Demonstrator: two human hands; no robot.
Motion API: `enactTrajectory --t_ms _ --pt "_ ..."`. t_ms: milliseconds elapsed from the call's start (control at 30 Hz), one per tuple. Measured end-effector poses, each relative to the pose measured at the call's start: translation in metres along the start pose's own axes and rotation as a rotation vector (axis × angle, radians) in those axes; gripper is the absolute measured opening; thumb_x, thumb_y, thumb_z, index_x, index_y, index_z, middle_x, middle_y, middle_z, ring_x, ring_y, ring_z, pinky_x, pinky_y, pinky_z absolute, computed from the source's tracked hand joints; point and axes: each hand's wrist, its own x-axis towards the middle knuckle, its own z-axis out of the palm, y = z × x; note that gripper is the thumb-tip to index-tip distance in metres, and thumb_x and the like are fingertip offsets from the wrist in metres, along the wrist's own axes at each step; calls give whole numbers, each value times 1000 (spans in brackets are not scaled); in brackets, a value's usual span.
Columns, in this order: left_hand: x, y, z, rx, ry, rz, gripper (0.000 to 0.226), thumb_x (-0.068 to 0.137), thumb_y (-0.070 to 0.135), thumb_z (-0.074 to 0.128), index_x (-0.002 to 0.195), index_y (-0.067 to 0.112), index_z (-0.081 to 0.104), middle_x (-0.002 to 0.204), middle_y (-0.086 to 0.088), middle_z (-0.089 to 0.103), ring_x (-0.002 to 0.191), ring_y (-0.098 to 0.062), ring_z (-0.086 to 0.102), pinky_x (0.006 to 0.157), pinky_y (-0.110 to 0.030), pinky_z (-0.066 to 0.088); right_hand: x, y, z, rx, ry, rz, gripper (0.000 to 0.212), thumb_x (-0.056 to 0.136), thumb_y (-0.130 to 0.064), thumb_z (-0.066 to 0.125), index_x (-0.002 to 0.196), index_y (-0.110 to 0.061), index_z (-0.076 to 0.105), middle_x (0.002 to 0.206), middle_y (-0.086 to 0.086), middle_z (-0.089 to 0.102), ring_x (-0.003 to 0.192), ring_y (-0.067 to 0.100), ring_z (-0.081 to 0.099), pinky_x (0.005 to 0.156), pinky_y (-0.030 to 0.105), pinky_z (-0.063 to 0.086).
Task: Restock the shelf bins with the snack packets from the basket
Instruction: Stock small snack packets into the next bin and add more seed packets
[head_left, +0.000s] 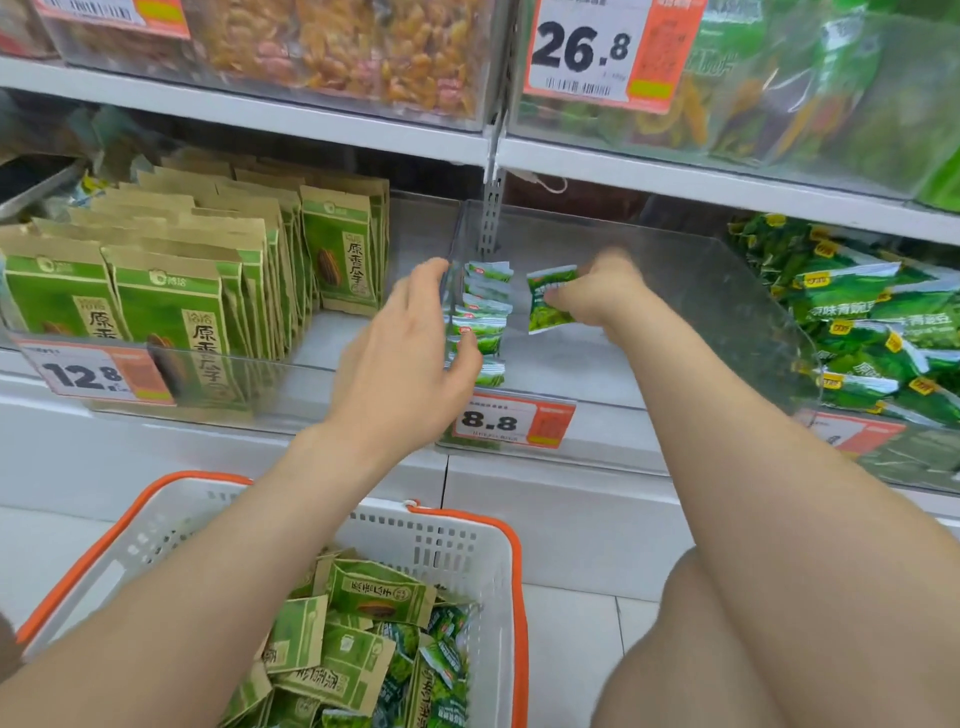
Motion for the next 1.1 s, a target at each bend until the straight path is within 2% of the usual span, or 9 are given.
enactTrajectory --t_ms 167,267,400,500,633,733,867,1000,1100 --pt "-2 -9 3 288 -54 21 65 99 29 47 158 14 28 96 -13 69 72 -43 61 54 -40 32 37 -13 26 -254 17 38 45 94 -21 66 133 -1 54 123 12 60 105 29 60 62 26 46" --pt "-3 -6 3 350 -61 -20 66 99 30 45 160 11 26 81 -8 63 59 -34 43 49 -36 15 52 -17 36 -243 117 84 45 92 -10 68 133 0 53 132 15 62 124 31 61 76 29 46" --pt "-2 -4 2 377 -84 -46 67 99 31 43 161 12 25 79 0 47 59 -31 38 49 -35 10 56 -13 50 -268 150 72 37 88 -10 75 122 -5 61 121 17 67 115 34 66 73 29 46" --pt "-2 -5 2 364 -95 -59 67 99 31 42 161 13 25 80 2 44 58 -32 39 50 -36 17 55 -11 52 -303 112 53 27 82 -11 83 95 -11 59 95 9 60 90 26 63 69 25 44" --pt "-3 -7 4 351 -86 -46 66 100 31 42 161 13 25 80 3 44 58 -34 45 51 -37 24 52 -13 49 -352 92 42 37 76 -2 80 66 -15 46 76 5 50 68 23 47 41 29 34" --pt "-2 -11 5 325 -86 -21 66 100 31 41 161 14 22 83 2 47 63 -38 53 52 -38 27 46 -13 45 -375 18 21 30 79 6 69 77 -14 47 71 5 45 60 21 42 30 22 27" --pt "-3 -17 7 256 -63 -11 61 103 34 40 160 17 23 95 -3 62 70 -35 51 56 -40 30 29 -22 35 -322 -20 -80 11 87 -5 57 97 -8 54 95 16 58 81 29 56 44 23 32" --pt "-6 -18 7 28 7 33 53 106 40 48 153 19 34 142 -3 55 117 -28 59 82 -45 50 -6 -33 15 -229 -23 -246 11 85 -12 48 92 -6 53 94 21 63 79 32 59 56 26 46" --pt "-12 -14 -1 -72 176 148 30 104 26 55 126 6 55 123 -9 55 110 -30 54 91 -49 48 -48 -46 4 -207 35 -366 19 91 -16 44 76 -7 52 84 18 60 82 39 60 69 35 47"
